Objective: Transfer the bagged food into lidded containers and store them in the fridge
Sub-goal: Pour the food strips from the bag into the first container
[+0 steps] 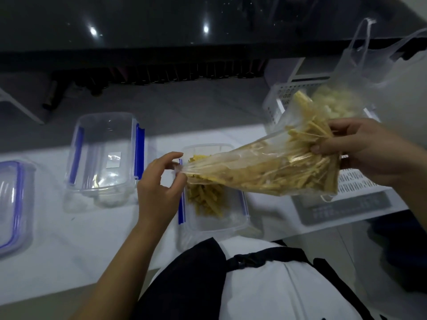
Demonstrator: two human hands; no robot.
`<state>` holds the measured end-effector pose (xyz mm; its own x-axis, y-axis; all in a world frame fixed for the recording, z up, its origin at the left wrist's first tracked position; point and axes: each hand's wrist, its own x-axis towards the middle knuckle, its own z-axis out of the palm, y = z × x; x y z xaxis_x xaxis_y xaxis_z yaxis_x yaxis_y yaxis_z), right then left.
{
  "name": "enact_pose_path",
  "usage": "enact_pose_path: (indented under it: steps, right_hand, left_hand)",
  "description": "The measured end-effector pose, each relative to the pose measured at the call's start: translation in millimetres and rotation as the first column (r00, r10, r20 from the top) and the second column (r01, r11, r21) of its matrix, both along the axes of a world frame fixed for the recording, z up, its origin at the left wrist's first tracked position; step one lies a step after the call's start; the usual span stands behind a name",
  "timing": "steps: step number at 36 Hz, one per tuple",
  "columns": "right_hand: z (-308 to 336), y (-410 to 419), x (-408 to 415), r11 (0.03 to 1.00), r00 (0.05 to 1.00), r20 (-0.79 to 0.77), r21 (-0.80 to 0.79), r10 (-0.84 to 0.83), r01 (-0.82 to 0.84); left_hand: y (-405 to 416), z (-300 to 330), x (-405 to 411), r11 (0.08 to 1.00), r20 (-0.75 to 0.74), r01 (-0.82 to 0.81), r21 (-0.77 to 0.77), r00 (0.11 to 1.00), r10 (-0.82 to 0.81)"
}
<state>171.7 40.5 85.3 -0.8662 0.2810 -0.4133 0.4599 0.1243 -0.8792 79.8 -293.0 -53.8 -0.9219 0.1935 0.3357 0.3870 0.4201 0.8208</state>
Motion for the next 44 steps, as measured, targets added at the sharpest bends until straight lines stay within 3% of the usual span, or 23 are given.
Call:
enact_pose_path:
  steps: [6, 12, 18, 26, 31, 37, 40, 44]
  right_hand:
    - [-3, -14, -3, 0.997, 0.998, -0.039, 0.069, -0.04, 0.042]
    - [7, -38, -6, 0.995, 0.986, -0.156, 0.082, 0.06, -0.048]
    - [16, -65, -20, 0.967, 0.96, -0.228, 0.23, 0.165, -0.112]
    - [12, -96, -44, 0.929, 0.939, -0.237, 0.331, 0.25, -0.164]
    - [-4, -115, -51, 0.866, 0.923, -0.15, 0.426, 0.353, -0.262]
    - [-15, -125, -48, 0.783, 0.895, -0.059, 0.512, 0.442, -0.353]
    - [-14, -127, -47, 0.771, 0.885, -0.053, 0.518, 0.462, -0.371]
    - [-11, -127, -43, 0.758, 0.866, -0.036, 0.503, 0.499, -0.416]
  left_hand:
    - [-2, -3, 2, 0.999, 0.049, 0.034, -0.016, 0.998, -0.033]
    - [-13, -2, 2, 1.0, 0.106, 0.023, -0.018, 0.994, -0.021]
    - [-21, -2, 7, 0.996, 0.164, 0.077, -0.042, 0.984, -0.069]
    - [-24, -1, 20, 0.984, 0.144, 0.177, -0.021, 0.974, -0.173]
    - [-27, -1, 21, 0.954, 0.18, 0.297, -0.034, 0.941, -0.287]
    - [-26, 19, -1, 0.983, 0.312, 0.132, 0.129, 0.935, -0.166]
    - [-16, 35, -12, 0.95, 0.466, 0.157, 0.271, 0.842, -0.272]
    - [4, 46, -23, 0.908, 0.518, 0.114, 0.404, 0.79, -0.329]
